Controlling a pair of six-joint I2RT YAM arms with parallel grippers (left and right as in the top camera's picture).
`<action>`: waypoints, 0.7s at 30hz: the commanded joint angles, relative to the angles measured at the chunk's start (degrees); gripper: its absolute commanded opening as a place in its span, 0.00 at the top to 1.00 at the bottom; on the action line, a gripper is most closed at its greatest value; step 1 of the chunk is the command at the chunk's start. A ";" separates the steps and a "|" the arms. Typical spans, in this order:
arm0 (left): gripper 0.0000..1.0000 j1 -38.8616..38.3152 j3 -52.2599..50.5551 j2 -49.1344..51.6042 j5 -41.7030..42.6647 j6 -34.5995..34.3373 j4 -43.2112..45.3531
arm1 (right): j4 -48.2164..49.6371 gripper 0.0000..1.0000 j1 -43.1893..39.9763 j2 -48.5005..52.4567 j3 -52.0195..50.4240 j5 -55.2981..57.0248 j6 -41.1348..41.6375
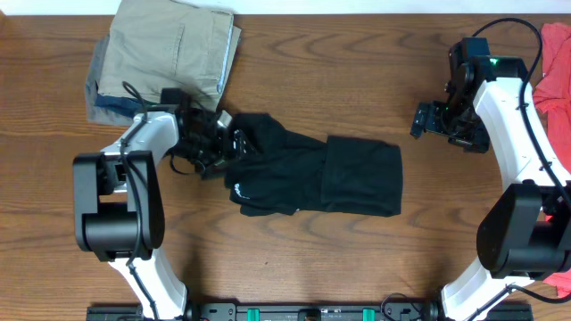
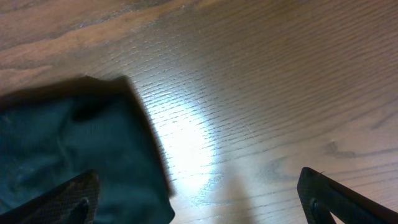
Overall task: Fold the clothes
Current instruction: 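Grasp the shirt's left end with the left gripper and fold it rightward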
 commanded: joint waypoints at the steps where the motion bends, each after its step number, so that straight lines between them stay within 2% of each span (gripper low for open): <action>1: 0.01 -2.54 -2.12 3.52 -4.81 1.95 -1.77 | -0.02 0.01 -0.35 -0.39 -0.09 0.76 -0.81; 3: 0.02 -3.98 -2.12 3.52 -4.81 1.95 -1.75 | -0.02 0.01 -0.35 -0.39 -0.09 0.76 -0.83; 5: 0.07 -5.29 -2.12 3.52 -4.81 1.92 -1.64 | -0.02 0.01 -0.35 -0.39 -0.09 0.76 -0.83; 8: 0.22 -6.40 -2.12 3.52 -4.85 1.92 -1.57 | -0.02 0.01 -0.35 -0.39 -0.09 0.76 -0.83; 11: 0.46 -6.49 -2.12 3.52 -5.86 0.52 -2.10 | -0.02 0.01 -0.35 -0.39 -0.09 0.76 -0.83; 16: 0.85 -6.34 -2.12 3.52 -13.75 -4.00 -4.44 | -0.02 0.01 -0.35 -0.39 -0.09 0.79 -0.83; 19: 0.94 -6.34 -2.12 3.48 -14.32 -4.11 -5.46 | -0.02 0.01 -0.35 -0.39 -0.09 0.79 -0.83; 21: 0.94 -6.34 -2.12 3.41 -14.32 -4.15 -5.70 | -0.02 0.01 -0.35 -0.39 -0.09 0.79 -0.83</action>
